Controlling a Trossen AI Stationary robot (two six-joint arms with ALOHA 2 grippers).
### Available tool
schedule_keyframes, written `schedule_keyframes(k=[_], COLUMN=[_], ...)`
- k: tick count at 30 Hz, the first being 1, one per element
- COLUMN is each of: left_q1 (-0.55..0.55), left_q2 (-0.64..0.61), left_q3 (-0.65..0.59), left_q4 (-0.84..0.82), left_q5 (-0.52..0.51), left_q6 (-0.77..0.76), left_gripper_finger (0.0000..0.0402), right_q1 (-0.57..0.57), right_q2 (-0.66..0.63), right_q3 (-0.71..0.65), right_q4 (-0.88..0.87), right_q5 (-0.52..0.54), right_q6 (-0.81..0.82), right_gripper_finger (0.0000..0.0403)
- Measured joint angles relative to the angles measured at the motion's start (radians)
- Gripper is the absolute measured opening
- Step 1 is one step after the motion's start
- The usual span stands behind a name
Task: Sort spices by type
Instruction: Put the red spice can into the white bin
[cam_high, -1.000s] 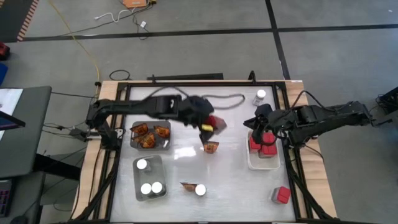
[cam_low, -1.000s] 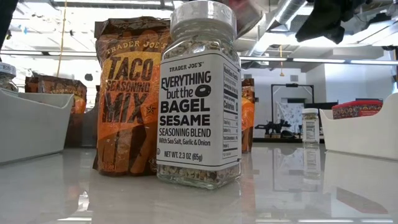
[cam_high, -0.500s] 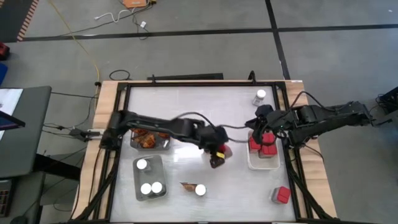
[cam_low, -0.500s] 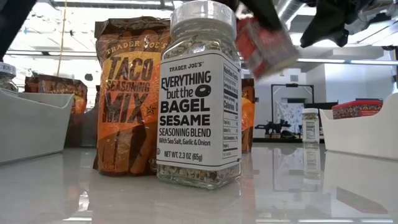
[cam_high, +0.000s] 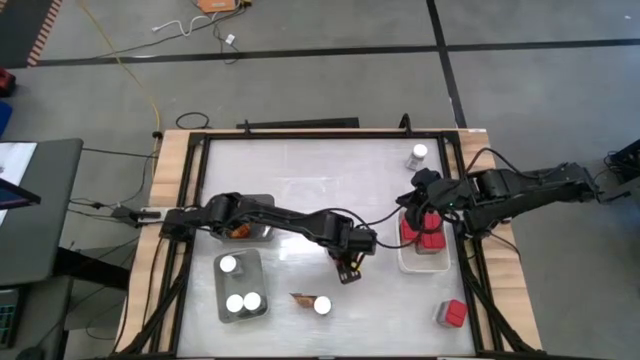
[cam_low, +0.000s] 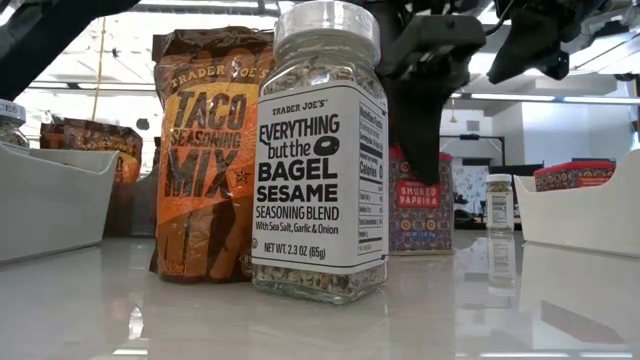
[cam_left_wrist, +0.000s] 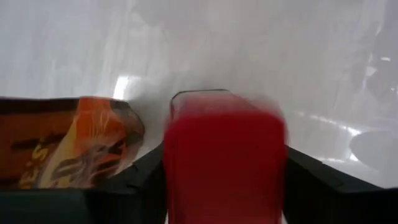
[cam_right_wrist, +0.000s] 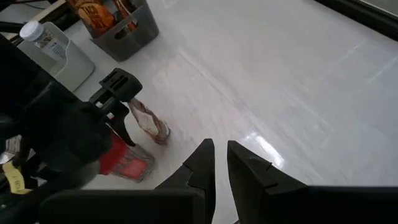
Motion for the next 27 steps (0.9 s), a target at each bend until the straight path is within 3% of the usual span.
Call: schedule_keyframes(k=[5, 13, 20, 23, 27], left_q1=[0.000, 0.016, 0.019, 0.024, 0.037], left_q2=[-0.017, -0.151, -0.336, -0.412, -0.494], left_q3=[0.001, 0.000, 0.000, 0.000, 0.000], left_q4=[-0.010, -0.076, -0.150, -0.250, -0.385], left_q5=[0.005, -0.003, -0.179, -0.264, -0.304], left_q6=[-0.005, 0.037, 0.175, 0.236, 0.222], left_gripper_finger=[0.0277, 0.0284, 0.0285, 0.0285, 0.0285], right_q1=[0.000, 0.000, 0.000, -0.002, -0.002], right_q2=[0.000, -0.001, -0.001, -0.001, -0.001], right_q3=[0.000, 0.000, 0.000, 0.000, 0.000], right_q4=[0.004, 0.006, 0.020, 0.018, 0.013], right_q5=[0.000, 0.000, 0.000, 0.000, 0.000], right_q6=[0.003, -0.005, -0.003, 0.022, 0.043], right_gripper_finger=[0.0072, 0.0072, 0.0072, 0.0072, 0.0072])
